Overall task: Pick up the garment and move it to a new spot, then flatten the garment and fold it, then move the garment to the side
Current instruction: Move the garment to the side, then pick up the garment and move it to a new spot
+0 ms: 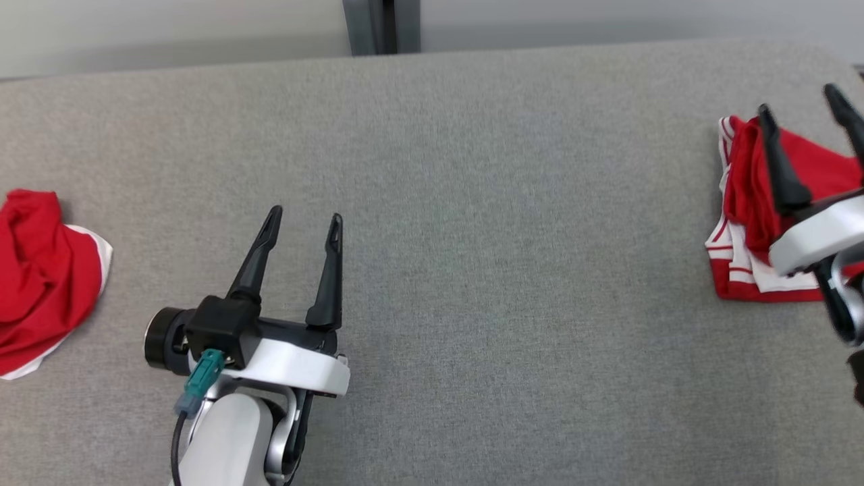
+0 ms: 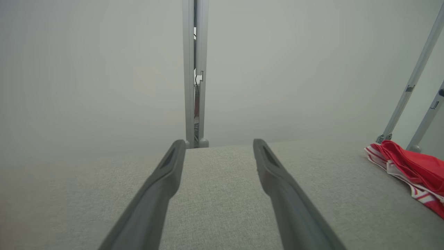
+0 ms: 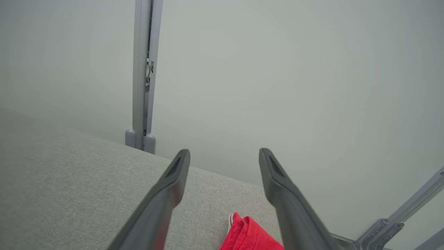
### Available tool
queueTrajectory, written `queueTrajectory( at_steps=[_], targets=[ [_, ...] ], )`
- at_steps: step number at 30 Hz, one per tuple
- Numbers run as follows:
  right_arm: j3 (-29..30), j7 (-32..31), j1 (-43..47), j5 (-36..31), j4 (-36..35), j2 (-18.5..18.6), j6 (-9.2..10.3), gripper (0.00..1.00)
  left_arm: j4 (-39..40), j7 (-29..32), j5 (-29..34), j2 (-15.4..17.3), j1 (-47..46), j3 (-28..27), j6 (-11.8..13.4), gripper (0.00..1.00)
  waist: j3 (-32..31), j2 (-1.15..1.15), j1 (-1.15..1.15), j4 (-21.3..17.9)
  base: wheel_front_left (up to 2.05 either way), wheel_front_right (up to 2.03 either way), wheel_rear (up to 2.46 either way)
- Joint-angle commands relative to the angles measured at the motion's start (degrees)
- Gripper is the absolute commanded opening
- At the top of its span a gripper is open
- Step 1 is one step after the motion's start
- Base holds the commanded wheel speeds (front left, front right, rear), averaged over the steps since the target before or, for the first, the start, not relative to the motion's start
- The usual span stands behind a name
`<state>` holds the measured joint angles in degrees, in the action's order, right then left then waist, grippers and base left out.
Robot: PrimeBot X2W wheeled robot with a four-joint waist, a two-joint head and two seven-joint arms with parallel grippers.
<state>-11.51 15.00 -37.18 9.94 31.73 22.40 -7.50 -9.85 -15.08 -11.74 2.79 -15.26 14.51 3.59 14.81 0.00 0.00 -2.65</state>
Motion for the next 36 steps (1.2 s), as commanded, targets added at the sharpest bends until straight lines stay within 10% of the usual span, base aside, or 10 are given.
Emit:
queueTrajectory(
  at_steps=[1,18,36],
  targets=[
    [0.46,0.28,1.99,0.9,-1.84,-0.51,0.01,1.0,0.3,-0.06,-0.04,0.23,0.89,-0.64,0.3,1.0,-3.17,0.0,0.0,0.46,0.0,0.0,0.0],
    [7.76,0.15,24.89,0.42,-18.01,-15.77,0.0,1.0,-1.12,-0.06,-1.62,0.23,9.63,-6.03,0.54,1.0,-11.28,0.0,0.0,1.2,0.0,0.0,0.0],
    [8.82,0.15,30.29,-1.62,-16.98,-19.34,0.0,1.0,-0.66,-0.06,-2.14,0.24,13.56,-4.81,1.5,1.0,-14.04,0.0,0.0,1.49,0.0,0.0,0.0]
  ],
)
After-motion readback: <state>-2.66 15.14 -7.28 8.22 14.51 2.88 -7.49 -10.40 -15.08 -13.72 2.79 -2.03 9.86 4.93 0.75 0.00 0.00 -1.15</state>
